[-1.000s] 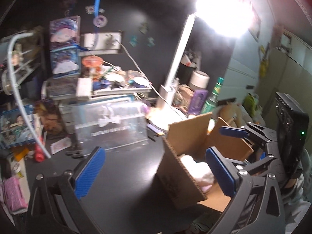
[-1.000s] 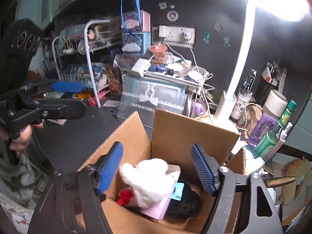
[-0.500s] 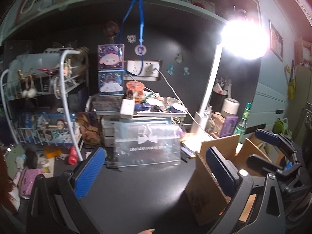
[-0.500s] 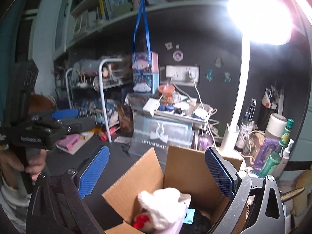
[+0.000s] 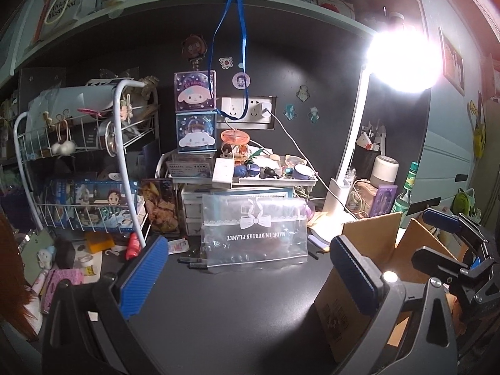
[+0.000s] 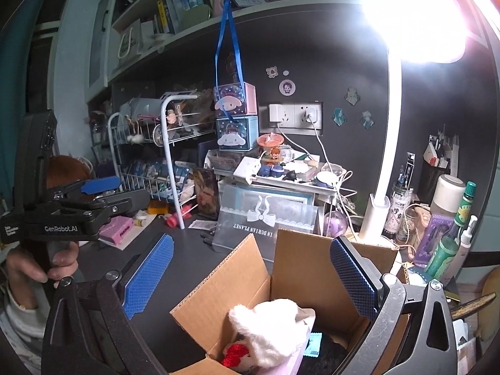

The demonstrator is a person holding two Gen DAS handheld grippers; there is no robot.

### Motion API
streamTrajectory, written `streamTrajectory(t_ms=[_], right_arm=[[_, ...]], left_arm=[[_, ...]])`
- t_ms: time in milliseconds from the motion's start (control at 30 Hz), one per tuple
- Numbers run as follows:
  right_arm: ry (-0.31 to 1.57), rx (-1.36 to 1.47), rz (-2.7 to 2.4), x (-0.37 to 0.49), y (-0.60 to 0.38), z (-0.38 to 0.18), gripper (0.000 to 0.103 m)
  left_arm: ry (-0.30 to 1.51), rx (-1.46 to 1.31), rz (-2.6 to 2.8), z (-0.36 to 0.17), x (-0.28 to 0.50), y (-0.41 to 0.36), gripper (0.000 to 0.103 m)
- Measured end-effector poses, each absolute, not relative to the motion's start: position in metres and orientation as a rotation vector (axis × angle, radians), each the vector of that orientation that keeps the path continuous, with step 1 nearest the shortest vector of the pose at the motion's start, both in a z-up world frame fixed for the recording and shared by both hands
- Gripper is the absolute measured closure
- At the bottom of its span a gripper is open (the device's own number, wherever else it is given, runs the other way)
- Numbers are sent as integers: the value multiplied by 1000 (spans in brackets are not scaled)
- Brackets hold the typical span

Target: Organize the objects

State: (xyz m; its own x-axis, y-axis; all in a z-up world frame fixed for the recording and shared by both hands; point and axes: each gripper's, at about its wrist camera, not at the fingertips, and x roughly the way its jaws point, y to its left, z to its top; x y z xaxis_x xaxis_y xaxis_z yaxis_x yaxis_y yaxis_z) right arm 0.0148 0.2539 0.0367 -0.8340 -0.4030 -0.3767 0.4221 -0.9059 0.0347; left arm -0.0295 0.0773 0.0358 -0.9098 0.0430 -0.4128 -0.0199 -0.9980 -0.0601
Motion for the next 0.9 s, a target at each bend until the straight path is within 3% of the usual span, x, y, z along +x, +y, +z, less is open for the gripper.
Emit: streamTrajectory(t_ms=[900], right_arm=[[74, 532, -2653, 13, 255, 36, 2]], left_arm=[[-97, -669, 3020, 35, -30, 77, 0]])
